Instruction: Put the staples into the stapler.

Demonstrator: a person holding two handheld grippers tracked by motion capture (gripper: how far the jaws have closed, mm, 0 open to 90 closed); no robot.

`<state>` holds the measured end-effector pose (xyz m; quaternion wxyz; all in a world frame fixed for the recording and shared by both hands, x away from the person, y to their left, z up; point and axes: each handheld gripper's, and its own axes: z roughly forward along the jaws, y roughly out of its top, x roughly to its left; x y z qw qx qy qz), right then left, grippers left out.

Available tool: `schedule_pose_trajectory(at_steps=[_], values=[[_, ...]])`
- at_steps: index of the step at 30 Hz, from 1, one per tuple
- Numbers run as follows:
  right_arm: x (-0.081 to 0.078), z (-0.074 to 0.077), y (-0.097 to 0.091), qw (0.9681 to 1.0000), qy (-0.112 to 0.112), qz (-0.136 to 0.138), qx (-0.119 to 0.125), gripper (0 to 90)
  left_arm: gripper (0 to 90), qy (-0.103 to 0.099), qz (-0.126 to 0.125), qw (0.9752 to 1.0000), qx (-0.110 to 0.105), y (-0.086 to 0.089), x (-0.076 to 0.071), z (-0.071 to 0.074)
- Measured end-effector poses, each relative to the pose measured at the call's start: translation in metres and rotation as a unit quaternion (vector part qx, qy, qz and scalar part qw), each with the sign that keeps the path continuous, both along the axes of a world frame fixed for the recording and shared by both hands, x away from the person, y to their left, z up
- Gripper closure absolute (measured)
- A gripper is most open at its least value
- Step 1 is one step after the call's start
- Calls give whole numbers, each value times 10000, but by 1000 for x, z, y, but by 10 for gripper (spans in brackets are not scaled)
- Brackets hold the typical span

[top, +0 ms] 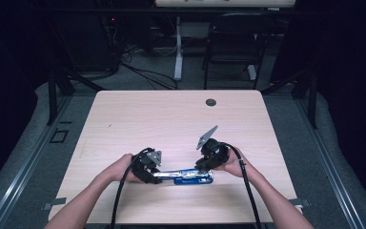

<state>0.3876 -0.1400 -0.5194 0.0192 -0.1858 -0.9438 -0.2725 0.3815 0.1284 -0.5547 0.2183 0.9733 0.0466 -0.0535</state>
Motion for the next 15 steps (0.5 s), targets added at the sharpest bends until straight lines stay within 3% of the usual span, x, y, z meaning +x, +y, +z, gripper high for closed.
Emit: schedule_pose_trajectory(at_steps=[15], values=[[-2,0,-4,9993,-189,289,123,784,649,-2,17,10000,-2,0,0,0]])
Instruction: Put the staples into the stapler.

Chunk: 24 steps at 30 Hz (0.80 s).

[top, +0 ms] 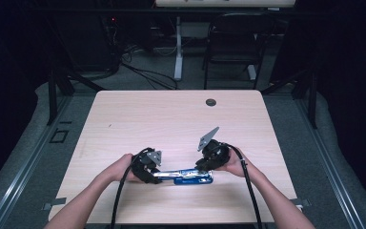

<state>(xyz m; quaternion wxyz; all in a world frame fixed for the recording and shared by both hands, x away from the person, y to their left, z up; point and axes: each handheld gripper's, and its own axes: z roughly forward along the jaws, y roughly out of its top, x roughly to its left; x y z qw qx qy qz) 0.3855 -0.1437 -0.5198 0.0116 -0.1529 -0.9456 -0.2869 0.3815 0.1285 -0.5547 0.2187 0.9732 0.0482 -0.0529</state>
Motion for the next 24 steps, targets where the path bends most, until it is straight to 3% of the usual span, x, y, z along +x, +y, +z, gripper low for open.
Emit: schedule_pose_trajectory(at_steps=[12,24], values=[[-2,2,-4,9995,-187,270,33,784,648,29,2,10000,-10,0,0,0],[-3,4,-7,9994,-180,273,79,785,648,-1,18,10000,-5,0,0,0]])
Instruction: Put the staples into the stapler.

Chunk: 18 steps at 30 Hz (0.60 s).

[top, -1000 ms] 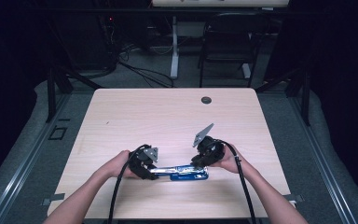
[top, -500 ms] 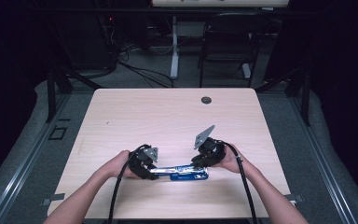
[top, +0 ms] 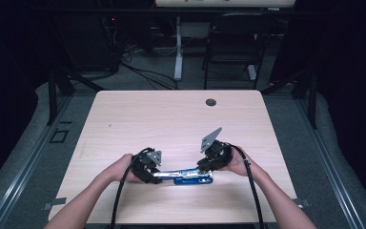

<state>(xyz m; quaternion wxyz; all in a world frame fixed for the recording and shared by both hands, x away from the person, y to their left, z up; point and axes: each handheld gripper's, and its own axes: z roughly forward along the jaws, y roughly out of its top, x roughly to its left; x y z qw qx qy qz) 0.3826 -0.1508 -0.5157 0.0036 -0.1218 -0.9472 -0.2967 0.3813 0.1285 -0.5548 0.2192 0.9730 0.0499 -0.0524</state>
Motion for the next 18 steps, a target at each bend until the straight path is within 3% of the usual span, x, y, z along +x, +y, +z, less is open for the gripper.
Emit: schedule_pose_trajectory(at_steps=[12,18], values=[[-3,0,2,9998,-115,87,-171,787,648,0,-1,10000,4,0,0,0],[-5,3,2,9988,-295,240,-300,787,648,-1,3,10000,4,0,0,0]])
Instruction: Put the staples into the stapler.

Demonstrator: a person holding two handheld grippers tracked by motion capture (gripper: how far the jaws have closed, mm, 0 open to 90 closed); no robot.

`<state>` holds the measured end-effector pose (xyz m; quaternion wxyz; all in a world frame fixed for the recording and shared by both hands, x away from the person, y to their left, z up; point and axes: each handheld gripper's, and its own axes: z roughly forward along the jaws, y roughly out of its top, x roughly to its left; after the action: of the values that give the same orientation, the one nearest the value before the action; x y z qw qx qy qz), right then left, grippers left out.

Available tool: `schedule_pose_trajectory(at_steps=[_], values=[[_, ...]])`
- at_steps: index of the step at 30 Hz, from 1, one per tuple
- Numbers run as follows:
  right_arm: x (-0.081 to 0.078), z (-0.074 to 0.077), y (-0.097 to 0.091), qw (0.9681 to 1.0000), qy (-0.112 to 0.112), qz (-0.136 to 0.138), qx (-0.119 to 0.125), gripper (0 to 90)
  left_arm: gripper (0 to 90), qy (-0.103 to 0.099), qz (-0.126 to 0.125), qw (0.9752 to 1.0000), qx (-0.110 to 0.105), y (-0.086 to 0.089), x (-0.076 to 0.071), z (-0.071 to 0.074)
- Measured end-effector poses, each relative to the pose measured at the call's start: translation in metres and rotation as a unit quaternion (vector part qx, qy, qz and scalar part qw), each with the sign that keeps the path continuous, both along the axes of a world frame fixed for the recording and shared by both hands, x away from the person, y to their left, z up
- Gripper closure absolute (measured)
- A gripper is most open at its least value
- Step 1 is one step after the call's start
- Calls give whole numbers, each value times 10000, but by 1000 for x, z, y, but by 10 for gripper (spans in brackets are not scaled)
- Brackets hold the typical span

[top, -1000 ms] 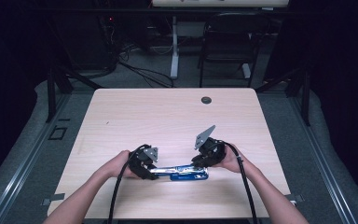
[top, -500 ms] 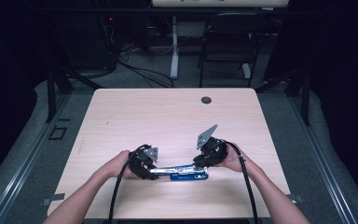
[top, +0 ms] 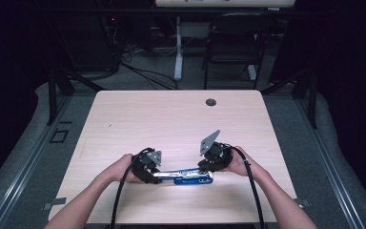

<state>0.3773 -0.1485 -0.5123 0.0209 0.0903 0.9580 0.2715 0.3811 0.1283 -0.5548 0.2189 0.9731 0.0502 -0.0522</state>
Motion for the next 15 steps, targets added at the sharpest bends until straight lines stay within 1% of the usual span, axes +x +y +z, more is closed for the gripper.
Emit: schedule_pose_trajectory(at_steps=[1,3,5,6,7,8,11,14,15], values=[[-1,-1,0,10000,19,-37,73,787,648,0,-1,10000,0,0,0,0],[-1,-1,-1,10000,36,-8,88,788,648,-1,-1,10000,-3,0,0,0],[0,1,-2,10000,-34,46,22,788,648,-1,1,10000,-3,0,0,0],[-1,1,-2,10000,-43,46,28,788,648,0,6,10000,-3,0,0,0],[-1,1,-2,9999,-17,18,102,788,648,3,5,10000,0,0,0,0],[-2,1,-3,9999,-25,15,115,788,648,0,4,10000,-4,0,0,0],[-1,2,-4,9999,-47,75,58,788,648,-5,6,10000,-2,0,0,0],[-1,2,-5,9999,-51,78,68,788,648,3,0,10000,1,0,0,0],[-1,2,-5,9999,-28,36,132,788,648,4,0,10000,0,0,0,0]])
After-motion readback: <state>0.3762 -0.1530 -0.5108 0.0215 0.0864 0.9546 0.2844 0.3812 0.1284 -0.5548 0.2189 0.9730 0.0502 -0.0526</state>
